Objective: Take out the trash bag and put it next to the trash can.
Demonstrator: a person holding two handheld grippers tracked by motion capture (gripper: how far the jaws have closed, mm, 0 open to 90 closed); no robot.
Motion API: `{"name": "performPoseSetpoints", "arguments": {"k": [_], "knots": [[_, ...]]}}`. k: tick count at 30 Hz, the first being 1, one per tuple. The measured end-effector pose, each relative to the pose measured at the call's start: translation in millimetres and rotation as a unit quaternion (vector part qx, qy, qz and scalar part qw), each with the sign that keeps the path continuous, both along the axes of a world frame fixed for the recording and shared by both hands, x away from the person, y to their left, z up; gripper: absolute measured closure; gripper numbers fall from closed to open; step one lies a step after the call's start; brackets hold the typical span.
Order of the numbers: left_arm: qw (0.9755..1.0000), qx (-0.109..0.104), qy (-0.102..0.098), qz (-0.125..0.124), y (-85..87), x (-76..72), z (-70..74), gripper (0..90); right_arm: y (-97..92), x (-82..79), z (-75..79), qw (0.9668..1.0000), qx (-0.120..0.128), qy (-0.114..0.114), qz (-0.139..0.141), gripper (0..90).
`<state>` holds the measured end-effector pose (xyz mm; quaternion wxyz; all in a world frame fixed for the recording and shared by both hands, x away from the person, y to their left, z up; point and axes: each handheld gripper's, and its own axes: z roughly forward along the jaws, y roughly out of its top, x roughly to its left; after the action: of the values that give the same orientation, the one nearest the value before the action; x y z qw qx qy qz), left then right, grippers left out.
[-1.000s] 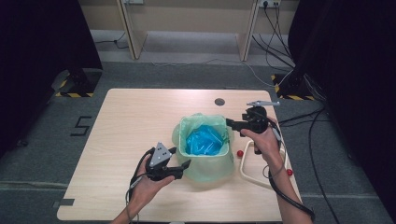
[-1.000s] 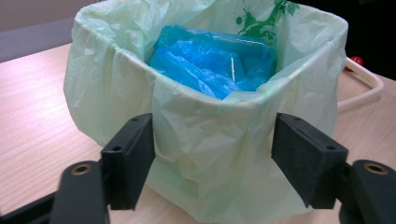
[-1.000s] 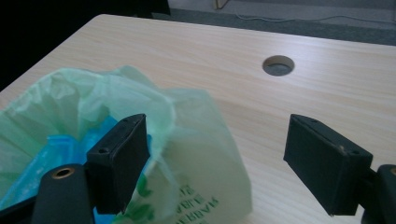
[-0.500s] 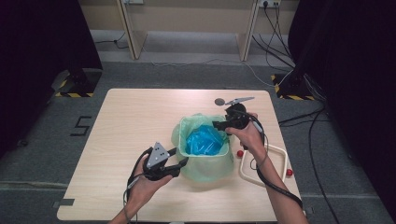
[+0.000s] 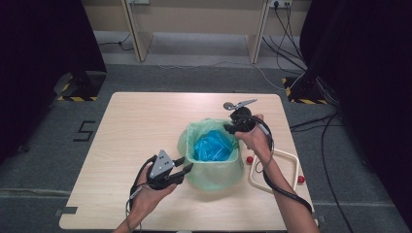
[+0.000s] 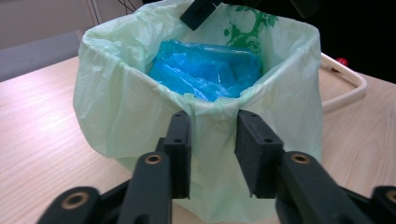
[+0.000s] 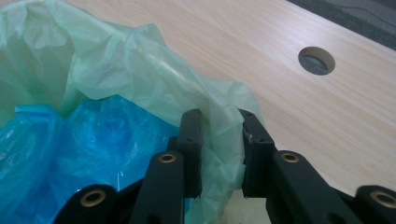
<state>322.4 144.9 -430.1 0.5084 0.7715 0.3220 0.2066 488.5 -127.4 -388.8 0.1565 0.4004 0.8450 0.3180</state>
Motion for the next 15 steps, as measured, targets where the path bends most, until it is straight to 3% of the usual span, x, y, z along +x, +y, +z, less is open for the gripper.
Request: {"name": "performPoseSetpoints", "arguments": {"k": [4,10,15], "knots": [[1.0000,-0.009,-0.003,-0.002,3.8,-0.8,1.3,73.6,-2.5,-3.3,0.4,0.9999,-0.001,-0.015,-0.004,78.0],[0.9997,-0.014,-0.020,-0.008,5.5,-1.8,7.6,82.3,-3.9,-9.4,13.8,0.9982,-0.018,-0.057,0.001,84.6],[0.9995,-0.014,-0.026,-0.013,5.2,-2.7,10.5,86.7,-4.0,-9.0,19.9,0.9976,-0.005,-0.069,0.000,88.0]]}}
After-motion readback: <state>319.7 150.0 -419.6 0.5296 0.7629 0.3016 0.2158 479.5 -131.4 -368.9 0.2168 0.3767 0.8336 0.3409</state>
